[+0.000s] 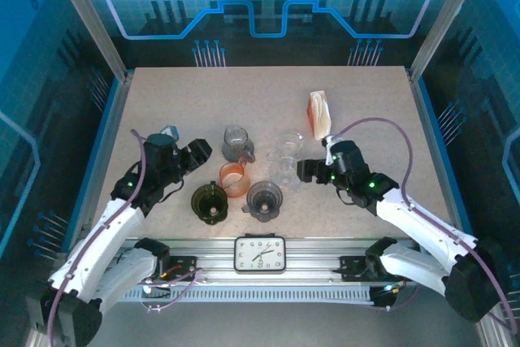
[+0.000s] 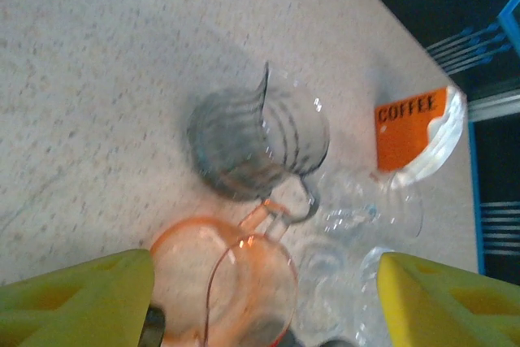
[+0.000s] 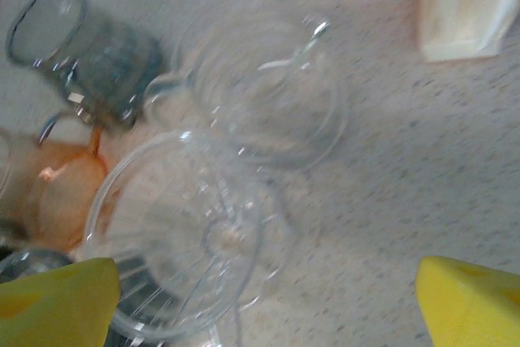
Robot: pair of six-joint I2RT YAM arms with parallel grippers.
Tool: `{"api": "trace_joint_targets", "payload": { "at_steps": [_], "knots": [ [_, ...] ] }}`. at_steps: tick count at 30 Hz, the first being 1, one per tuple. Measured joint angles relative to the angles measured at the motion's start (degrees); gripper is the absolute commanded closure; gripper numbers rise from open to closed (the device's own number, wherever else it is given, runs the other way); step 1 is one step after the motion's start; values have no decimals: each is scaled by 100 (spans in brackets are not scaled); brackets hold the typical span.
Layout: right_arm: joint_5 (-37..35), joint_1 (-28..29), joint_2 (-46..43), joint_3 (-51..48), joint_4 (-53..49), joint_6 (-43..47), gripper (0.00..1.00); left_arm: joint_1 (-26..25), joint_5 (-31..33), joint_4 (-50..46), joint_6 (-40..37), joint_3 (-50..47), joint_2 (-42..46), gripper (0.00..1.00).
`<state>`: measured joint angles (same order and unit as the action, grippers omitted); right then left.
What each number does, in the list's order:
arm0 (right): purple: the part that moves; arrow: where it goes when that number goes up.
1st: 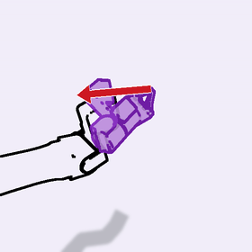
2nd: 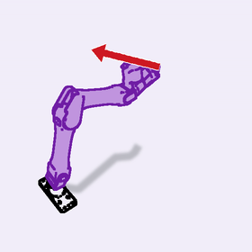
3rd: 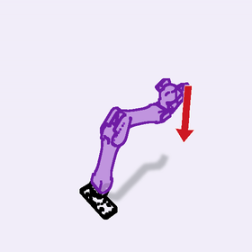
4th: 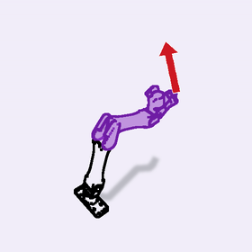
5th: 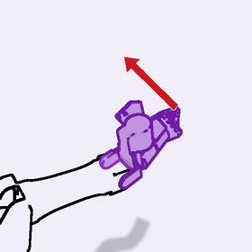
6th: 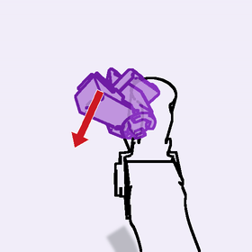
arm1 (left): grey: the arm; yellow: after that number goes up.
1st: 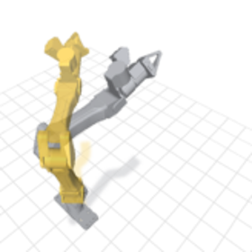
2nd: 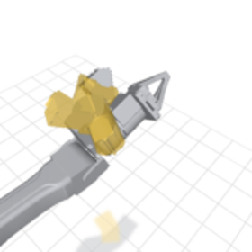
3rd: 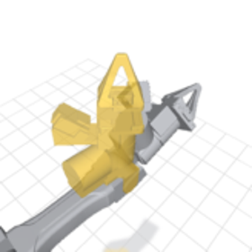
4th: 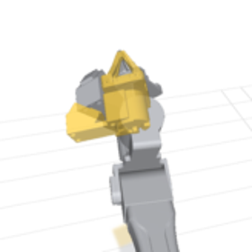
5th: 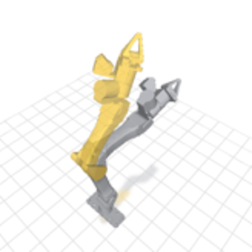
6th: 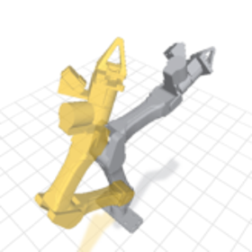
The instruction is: Place the coffee filter in the dripper
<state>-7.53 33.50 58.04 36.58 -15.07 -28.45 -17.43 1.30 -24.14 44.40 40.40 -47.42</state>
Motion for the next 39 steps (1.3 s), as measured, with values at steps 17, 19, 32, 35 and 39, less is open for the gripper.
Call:
{"api": "trace_joint_targets", "payload": {
  "at_steps": [17,19,32,35,39],
  "knots": [
    [-468,1486,669,573,-634,192,26,-772,201,-553,-258,-457,-68,29],
    [-337,1617,785,645,-616,164,26,-772,201,-553,-306,-457,-107,28],
    [-382,2306,1926,916,-612,-592,44,-772,138,-420,-433,-457,-258,27],
    [-426,2312,2114,968,-651,-719,51,-772,133,-402,-433,-457,-258,26],
    [-487,2319,2247,1008,-739,-835,61,-772,120,-402,-435,-457,-256,26]
  ]
}}
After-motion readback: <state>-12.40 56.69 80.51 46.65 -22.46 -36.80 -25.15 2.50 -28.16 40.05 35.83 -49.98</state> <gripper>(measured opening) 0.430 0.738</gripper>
